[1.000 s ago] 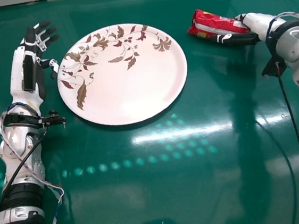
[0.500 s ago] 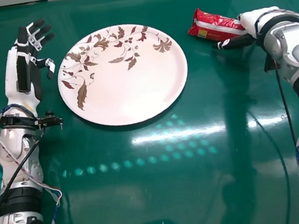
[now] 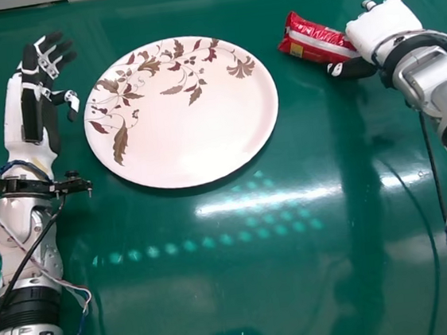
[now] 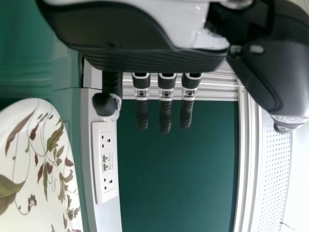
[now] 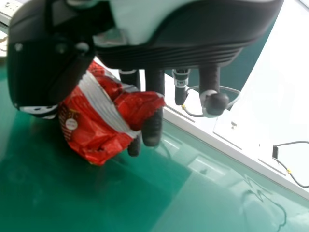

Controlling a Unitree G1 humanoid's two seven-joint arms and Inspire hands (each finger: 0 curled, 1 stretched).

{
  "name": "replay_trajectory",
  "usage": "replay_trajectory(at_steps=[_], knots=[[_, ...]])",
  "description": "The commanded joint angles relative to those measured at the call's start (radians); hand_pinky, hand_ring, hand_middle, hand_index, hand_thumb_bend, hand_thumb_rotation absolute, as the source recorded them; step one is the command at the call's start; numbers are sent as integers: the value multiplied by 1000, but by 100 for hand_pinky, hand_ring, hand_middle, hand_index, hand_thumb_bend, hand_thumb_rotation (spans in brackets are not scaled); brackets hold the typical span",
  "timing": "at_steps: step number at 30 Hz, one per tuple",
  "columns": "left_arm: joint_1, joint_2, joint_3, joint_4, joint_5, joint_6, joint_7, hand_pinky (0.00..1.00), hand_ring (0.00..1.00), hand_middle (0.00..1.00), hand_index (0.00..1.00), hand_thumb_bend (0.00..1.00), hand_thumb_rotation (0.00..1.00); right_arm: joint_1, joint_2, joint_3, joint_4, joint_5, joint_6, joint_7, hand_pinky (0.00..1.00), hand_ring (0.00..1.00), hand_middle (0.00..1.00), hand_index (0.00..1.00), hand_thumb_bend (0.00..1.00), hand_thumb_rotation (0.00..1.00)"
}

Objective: Pick up biscuit and place it in the plate

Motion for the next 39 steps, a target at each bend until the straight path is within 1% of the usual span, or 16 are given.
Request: replay_trajectory(at_steps=[1,5,9,13,16,19,22,24,26,27,30,34,37,39], knots=[[21,-6,7,-11,-7,5,4,0,85,85,85,94,74,43,0,16,10,-4,-46,-7,2,7,13,47,51,11],[23,-6,4,-16,-1,11,9,0,86,86,84,93,75,39,-3,15,9,-2,-47,1,2,6,12,47,50,11],[20,-10,5,-12,-12,14,-3,0,86,86,84,91,73,49,-5,-16,8,33,-52,-14,3,8,15,47,50,12],[16,-12,5,-6,-26,11,-24,0,85,85,82,85,72,54,-12,-39,0,57,-61,-23,4,10,17,47,49,12],[16,-12,4,-5,-23,16,-20,0,87,87,83,87,71,60,-15,-49,-15,63,-47,-48,5,10,18,47,50,12],[20,-14,3,-8,-15,18,-7,0,86,86,83,90,72,78,-21,-110,-58,120,-46,-71,4,9,16,47,50,12],[22,-16,5,-9,-25,26,-10,0,84,84,82,92,70,111,-39,-177,-136,170,-39,-113,3,7,12,47,50,12],[24,-13,4,-10,-24,27,-14,0,84,84,83,91,70,133,-62,-213,-201,187,-37,-120,2,6,10,47,50,11],[27,-7,3,-7,-20,25,-23,0,87,87,87,87,71,158,-93,-245,-271,193,-42,-126,2,6,10,47,50,11],[31,-6,2,-11,-14,27,-20,0,87,87,88,86,72,173,-109,-266,-312,200,-40,-116,2,5,9,47,50,11],[37,-9,1,-25,-3,38,-1,0,86,86,87,89,72,211,-147,-326,-443,219,-17,-49,1,5,8,47,49,11],[37,-10,-3,-19,8,37,12,0,86,85,86,90,73,263,-197,-388,-633,204,4,9,1,5,10,47,50,11],[36,-11,-8,-24,33,37,32,0,84,84,85,92,75,298,-222,-431,-752,210,-35,20,1,5,10,47,49,11],[33,-15,-8,-22,28,37,29,0,82,83,83,91,74,310,-221,-450,-836,205,-30,64,1,5,10,47,49,11]])
